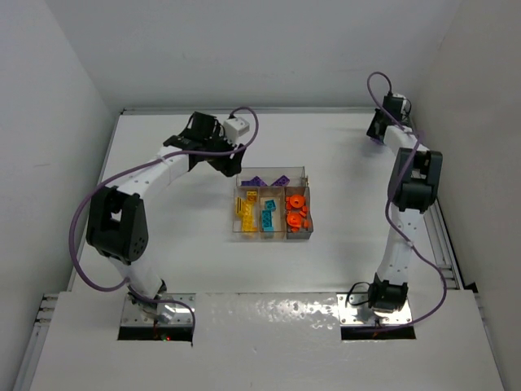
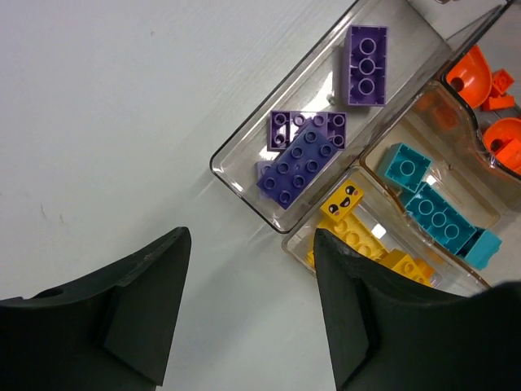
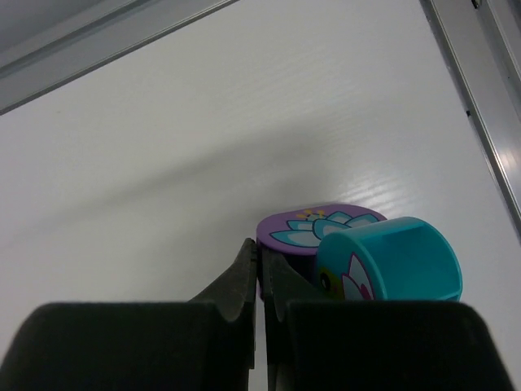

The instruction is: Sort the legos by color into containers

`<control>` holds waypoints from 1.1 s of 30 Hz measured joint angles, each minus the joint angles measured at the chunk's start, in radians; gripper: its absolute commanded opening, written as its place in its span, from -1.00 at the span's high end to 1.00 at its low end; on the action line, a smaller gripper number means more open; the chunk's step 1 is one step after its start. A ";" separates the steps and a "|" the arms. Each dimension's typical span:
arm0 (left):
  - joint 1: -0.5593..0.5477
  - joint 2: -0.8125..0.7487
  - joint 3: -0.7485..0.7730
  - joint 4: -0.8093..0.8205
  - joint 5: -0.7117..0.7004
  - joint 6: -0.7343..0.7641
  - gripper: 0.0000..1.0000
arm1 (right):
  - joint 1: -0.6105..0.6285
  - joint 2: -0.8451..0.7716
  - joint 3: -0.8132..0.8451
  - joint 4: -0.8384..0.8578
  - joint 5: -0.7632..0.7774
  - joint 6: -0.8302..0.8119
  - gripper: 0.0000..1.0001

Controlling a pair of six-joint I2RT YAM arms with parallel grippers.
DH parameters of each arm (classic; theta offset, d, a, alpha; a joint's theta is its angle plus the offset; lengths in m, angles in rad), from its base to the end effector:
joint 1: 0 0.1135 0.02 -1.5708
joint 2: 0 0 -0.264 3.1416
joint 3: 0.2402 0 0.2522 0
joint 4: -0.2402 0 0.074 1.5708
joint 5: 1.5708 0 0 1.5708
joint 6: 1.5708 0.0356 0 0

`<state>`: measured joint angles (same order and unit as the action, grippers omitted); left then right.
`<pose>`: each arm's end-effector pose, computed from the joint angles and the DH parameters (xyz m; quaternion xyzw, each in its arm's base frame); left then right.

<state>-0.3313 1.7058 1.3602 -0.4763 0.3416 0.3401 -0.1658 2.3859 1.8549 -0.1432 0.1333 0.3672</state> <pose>0.3550 -0.1347 0.2698 0.3608 0.8455 -0.1566 0.3611 0.5309 -0.0936 0.1540 0.2647 0.8598 -0.0162 0.4363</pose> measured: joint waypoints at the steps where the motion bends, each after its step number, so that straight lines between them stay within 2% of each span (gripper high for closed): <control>1: 0.000 0.000 0.000 -0.002 0.014 0.021 -0.19 | 0.005 -0.031 -0.029 0.001 -0.014 -0.001 1.00; 10: 0.001 0.000 0.000 -0.022 0.098 0.197 -0.22 | 0.065 -0.359 -0.260 0.106 -0.093 -0.026 1.00; 13: 0.001 0.000 0.000 -0.022 0.134 0.275 -0.30 | 0.099 -0.422 -0.322 0.121 -0.142 -0.035 1.00; 16: 0.001 -0.005 -0.011 0.003 0.179 0.388 -0.48 | 0.155 -0.479 -0.388 0.111 -0.206 -0.053 1.00; 17: 0.001 -0.019 -0.038 0.038 0.196 0.430 -0.68 | 0.183 -0.496 -0.404 0.104 -0.240 -0.055 1.00; 20: 0.003 -0.110 -0.200 0.212 0.251 0.530 -0.96 | 0.273 -0.545 -0.442 0.105 -0.360 -0.035 1.00; 23: 0.004 -0.181 -0.317 0.378 0.303 0.568 -0.97 | 0.369 -0.598 -0.468 0.113 -0.480 -0.014 1.00; 29: 0.006 -0.164 -0.274 0.580 0.389 0.516 -0.98 | 0.514 -0.703 -0.539 0.211 -0.648 0.076 1.00; 33: 0.006 -0.172 -0.319 0.702 0.429 0.466 -0.98 | 0.576 -0.733 -0.552 0.248 -0.700 0.116 1.00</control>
<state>-0.3256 1.5333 1.0412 0.2260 0.7704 0.8062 0.4107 1.6531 1.3025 0.1051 -0.5663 0.4835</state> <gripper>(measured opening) 0.990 0.003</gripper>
